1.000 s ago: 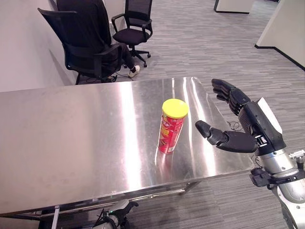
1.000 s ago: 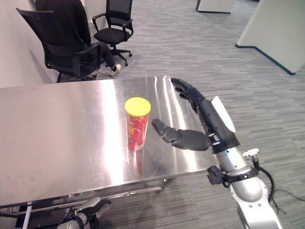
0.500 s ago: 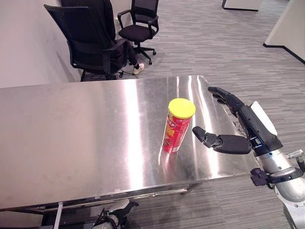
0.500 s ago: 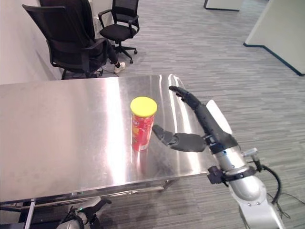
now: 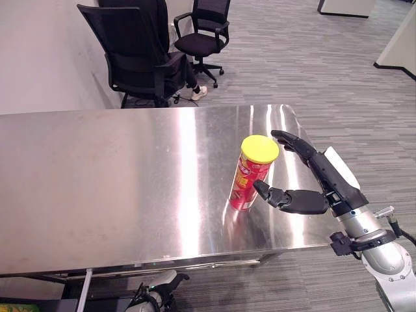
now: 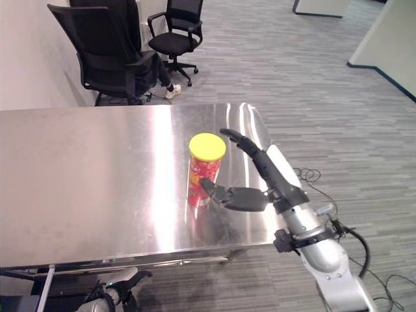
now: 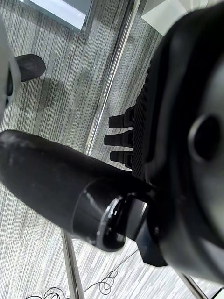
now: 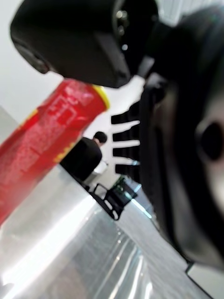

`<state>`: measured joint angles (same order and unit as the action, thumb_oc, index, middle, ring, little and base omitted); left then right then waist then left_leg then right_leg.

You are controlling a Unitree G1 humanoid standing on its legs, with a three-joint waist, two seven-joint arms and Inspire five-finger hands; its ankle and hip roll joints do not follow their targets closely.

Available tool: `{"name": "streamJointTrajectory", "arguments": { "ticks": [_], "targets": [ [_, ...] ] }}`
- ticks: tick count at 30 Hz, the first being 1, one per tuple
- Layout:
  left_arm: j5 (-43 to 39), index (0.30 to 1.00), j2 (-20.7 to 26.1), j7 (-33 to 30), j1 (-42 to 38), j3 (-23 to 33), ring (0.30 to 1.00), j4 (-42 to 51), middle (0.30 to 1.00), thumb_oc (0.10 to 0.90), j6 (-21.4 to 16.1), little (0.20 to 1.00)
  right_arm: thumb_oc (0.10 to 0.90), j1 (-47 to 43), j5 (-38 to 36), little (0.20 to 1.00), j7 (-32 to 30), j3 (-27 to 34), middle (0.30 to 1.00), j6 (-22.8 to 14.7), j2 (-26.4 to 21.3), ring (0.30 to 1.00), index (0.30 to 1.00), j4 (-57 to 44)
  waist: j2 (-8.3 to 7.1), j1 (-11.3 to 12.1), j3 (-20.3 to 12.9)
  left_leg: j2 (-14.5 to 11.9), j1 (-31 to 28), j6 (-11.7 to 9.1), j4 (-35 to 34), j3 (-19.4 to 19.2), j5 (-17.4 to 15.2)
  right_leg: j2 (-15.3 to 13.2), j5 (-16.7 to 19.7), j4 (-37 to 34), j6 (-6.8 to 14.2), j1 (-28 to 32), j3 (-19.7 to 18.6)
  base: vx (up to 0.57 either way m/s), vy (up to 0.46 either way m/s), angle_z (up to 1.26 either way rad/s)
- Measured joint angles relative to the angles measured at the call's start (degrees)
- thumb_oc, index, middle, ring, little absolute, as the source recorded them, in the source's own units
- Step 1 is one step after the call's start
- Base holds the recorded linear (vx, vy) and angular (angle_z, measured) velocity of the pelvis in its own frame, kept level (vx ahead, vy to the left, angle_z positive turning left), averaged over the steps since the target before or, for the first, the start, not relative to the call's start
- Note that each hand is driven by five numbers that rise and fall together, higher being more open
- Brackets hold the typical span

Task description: Put the goods on the table back onto the shelves and tidy them up.

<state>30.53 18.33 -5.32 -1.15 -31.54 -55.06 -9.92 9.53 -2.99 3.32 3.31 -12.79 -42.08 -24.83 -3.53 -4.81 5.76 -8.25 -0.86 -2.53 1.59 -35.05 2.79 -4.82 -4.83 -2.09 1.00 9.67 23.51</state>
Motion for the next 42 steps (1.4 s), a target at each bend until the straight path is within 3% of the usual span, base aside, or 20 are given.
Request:
{"name": "streamJointTrajectory", "arguments": {
  "ticks": [22,42],
  "targets": [
    [-0.16,0.900,0.40,0.01,0.62,0.01,0.900,2.22,0.900,0.800,0.02,0.900,0.800,-1.41,0.45,0.900,-4.46,-3.05,0.900,0.93,4.96,0.900,0.900,4.51,-0.61,1.01,0.42,0.27,-0.32,0.07,-0.09,1.00,-0.04,-0.02,0.00,-0.13,0.00,1.00,1.14,0.01,-0.003,0.02],
    [-1.23,0.900,0.51,0.03,0.77,0.02,0.900,2.32,0.900,0.800,0.02,0.900,0.800,-4.67,0.10,0.900,-5.13,-6.55,0.900,1.12,5.08,0.900,0.900,6.75,-0.61,2.71,0.41,0.28,-0.59,0.07,-0.07,1.27,-0.04,0.10,0.00,-0.18,0.00,1.57,1.48,0.00,0.000,0.00]
  ]
}}
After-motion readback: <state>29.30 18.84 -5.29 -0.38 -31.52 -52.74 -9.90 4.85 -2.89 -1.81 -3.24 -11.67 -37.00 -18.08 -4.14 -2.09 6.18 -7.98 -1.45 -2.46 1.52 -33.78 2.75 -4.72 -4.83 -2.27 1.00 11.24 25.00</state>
